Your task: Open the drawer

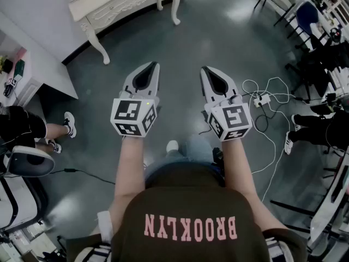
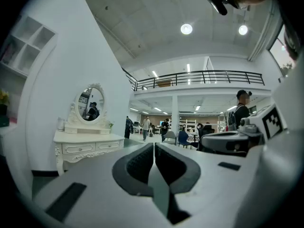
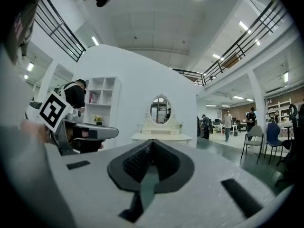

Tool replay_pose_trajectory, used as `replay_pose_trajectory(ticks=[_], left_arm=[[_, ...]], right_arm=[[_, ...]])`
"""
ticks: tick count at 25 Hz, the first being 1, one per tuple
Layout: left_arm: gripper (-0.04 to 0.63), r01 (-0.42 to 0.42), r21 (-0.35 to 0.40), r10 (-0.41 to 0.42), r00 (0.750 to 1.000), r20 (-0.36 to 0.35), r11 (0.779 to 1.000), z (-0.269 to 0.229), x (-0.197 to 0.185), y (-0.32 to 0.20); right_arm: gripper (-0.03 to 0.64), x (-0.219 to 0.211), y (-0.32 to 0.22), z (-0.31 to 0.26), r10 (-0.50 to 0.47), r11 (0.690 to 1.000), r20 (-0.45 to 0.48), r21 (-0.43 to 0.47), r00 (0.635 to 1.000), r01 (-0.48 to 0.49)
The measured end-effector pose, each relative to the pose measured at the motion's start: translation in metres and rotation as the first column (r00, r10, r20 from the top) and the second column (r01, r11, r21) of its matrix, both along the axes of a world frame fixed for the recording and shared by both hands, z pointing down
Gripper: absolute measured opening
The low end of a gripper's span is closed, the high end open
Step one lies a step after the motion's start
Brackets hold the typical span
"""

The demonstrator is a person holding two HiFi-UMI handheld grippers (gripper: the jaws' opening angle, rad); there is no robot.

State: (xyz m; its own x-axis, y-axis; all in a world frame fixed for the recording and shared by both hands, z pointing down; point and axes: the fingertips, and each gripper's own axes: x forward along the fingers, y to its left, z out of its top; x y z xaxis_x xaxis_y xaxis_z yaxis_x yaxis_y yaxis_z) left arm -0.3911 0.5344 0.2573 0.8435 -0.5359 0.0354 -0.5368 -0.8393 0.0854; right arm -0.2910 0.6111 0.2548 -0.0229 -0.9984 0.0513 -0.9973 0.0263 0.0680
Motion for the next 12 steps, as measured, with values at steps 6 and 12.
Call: replay_pose_trajectory(ticks=[6, 12], left_arm=[[0.011, 0.026, 0.009, -0.025, 1.0, -0.011, 1.0, -0.003, 0.0, -0.022], [0.011, 0.051, 0.022, -0.051, 0.999, -0.005, 0.998, -0.003, 0.008, -0.048]], right_arm=[[-0.005, 0.004, -0.022, -0.007, -0.009, 1.0, -0.016, 0.012, 1.0, 0.009], [-0.005, 0.017, -0.052, -0.006, -0.028, 0.999, -0.005, 0.025, 1.0, 0.028]])
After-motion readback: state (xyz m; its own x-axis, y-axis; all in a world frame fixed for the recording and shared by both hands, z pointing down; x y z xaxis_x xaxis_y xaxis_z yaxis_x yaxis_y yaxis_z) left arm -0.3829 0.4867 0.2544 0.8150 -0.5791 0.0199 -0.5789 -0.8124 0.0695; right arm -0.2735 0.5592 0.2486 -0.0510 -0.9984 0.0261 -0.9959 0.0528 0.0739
